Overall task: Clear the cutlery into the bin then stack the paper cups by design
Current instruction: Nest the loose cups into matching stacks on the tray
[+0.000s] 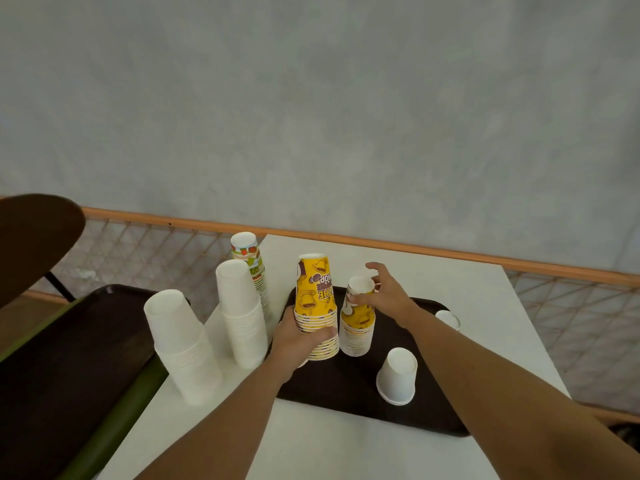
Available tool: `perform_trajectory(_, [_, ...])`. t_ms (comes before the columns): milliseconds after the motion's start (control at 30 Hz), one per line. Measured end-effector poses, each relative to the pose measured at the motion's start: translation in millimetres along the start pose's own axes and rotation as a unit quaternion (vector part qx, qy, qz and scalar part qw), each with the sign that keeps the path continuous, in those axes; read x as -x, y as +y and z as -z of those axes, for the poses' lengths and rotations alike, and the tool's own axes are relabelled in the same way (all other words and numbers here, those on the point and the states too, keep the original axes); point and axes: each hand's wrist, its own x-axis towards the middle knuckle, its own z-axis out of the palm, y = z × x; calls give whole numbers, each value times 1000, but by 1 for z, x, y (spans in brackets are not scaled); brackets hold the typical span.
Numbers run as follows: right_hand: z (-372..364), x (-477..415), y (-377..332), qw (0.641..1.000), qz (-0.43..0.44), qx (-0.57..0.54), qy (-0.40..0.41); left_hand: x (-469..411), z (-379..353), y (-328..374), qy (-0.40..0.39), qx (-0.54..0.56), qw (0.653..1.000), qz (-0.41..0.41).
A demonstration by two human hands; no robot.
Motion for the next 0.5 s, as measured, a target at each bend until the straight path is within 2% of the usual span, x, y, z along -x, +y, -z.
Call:
perform_trajectory(133, [9, 4, -22, 999, 47, 5, 12, -2, -7, 4, -4, -6, 1000, -9])
perform_trajectory(300, [10, 16, -53, 993, 104, -49, 10, -2, -14, 10, -16, -8, 1000, -18])
perform_trajectory(500, [1, 28, -61, 995, 87, -15, -42, -2, -17, 13, -22, -15, 999, -29])
